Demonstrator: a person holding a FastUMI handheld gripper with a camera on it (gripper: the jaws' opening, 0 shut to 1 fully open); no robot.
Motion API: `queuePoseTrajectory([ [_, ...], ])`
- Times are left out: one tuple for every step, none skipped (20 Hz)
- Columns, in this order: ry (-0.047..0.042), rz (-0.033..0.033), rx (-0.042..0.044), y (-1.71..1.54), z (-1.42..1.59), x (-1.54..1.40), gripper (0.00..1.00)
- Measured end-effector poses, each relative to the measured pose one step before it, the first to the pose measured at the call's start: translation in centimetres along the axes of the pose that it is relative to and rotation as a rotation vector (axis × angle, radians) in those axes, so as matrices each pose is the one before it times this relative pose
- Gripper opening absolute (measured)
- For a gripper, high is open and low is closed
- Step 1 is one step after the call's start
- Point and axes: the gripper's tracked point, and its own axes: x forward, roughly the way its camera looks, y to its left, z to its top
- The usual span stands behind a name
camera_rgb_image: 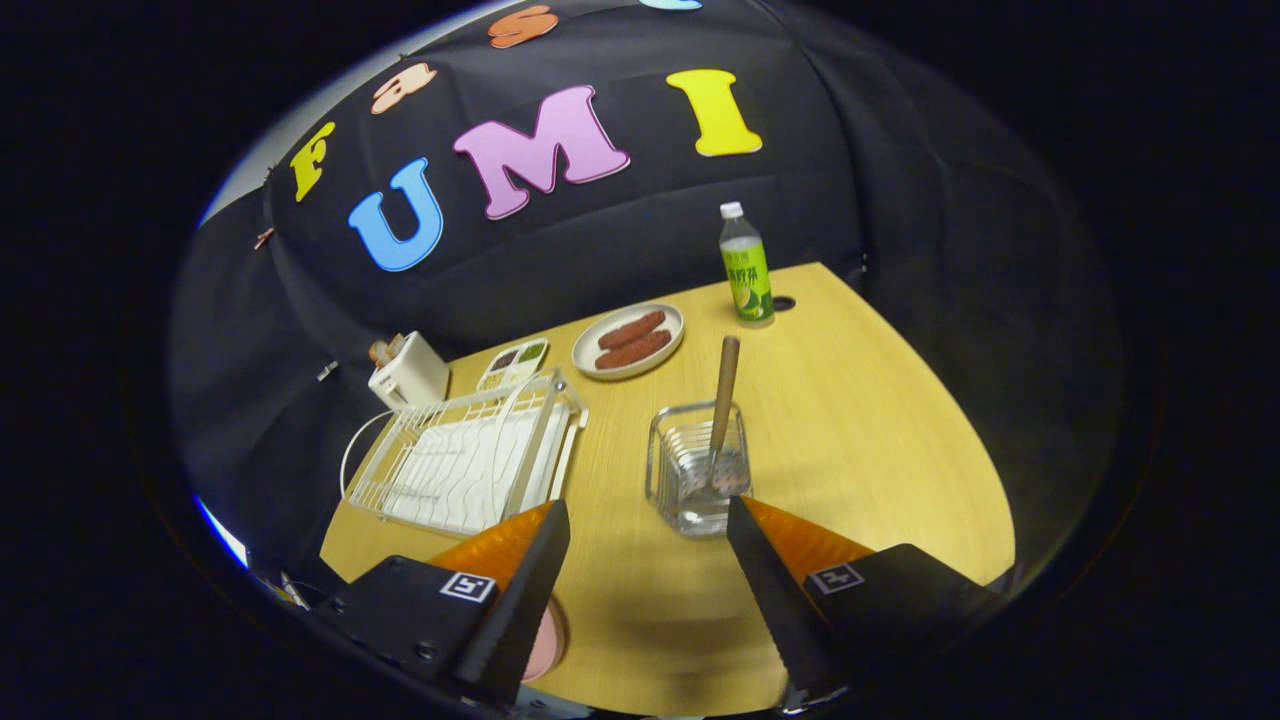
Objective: Take the plate from the dish rack, then take the spoon from the basket and place it into the plate.
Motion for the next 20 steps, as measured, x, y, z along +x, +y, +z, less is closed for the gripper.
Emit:
queuePoseTrajectory([
  [-0.02035,-0.00978,-0.01956,-0.737,1.265,0.881,0.97],
  [-0.01974,-0.00735,-0.00733,-0.592,1.294,0.941,0.98],
  [-0.01627,0.00331,0.00054,-0.042,1.088,0.798,0.98],
  [-0.02196,-0.00246,-0.00392,-0.276,1.070,0.897,0.98],
  [-0.01642,-0.01005,-0.00805,-0.402,0.694,0.858,0.98],
  [-0.01457,-0.00882,-0.00705,-0.357,0.604,0.837,0.98],
  [-0.00911,-0.00415,-0.00260,-0.109,0.331,0.605,0.98],
  [-0.00111,-0.00483,0.00212,-0.217,0.138,0.723,0.98],
  [0.00356,-0.00348,0.00432,-0.172,-0.127,0.630,0.98],
  [0.00671,-0.00231,0.00388,-0.165,-0.120,0.694,0.98],
  [0.00246,-0.00247,-0.00139,-0.140,-0.163,0.681,0.98],
  [0.00164,-0.00617,-0.00609,-0.258,-0.096,0.700,0.98],
  [0.00150,-0.00648,-0.00781,-0.247,-0.190,0.611,0.98],
  [0.00349,-0.00240,-0.00690,-0.143,-0.277,0.672,0.98],
  [0.01146,-0.00230,-0.00459,-0.097,-0.426,0.558,0.98],
  [0.01389,-0.00147,-0.00107,-0.127,-0.465,0.538,0.98],
  [0.01029,-0.00010,0.00144,0.027,-0.264,0.542,0.98],
  [0.00248,-0.00091,0.00383,0.022,-0.024,0.485,0.99],
  [-0.00012,-0.00151,0.00535,-0.072,0.029,0.366,0.99],
  [-0.00154,-0.00071,0.01007,-0.068,0.082,0.299,0.99],
])
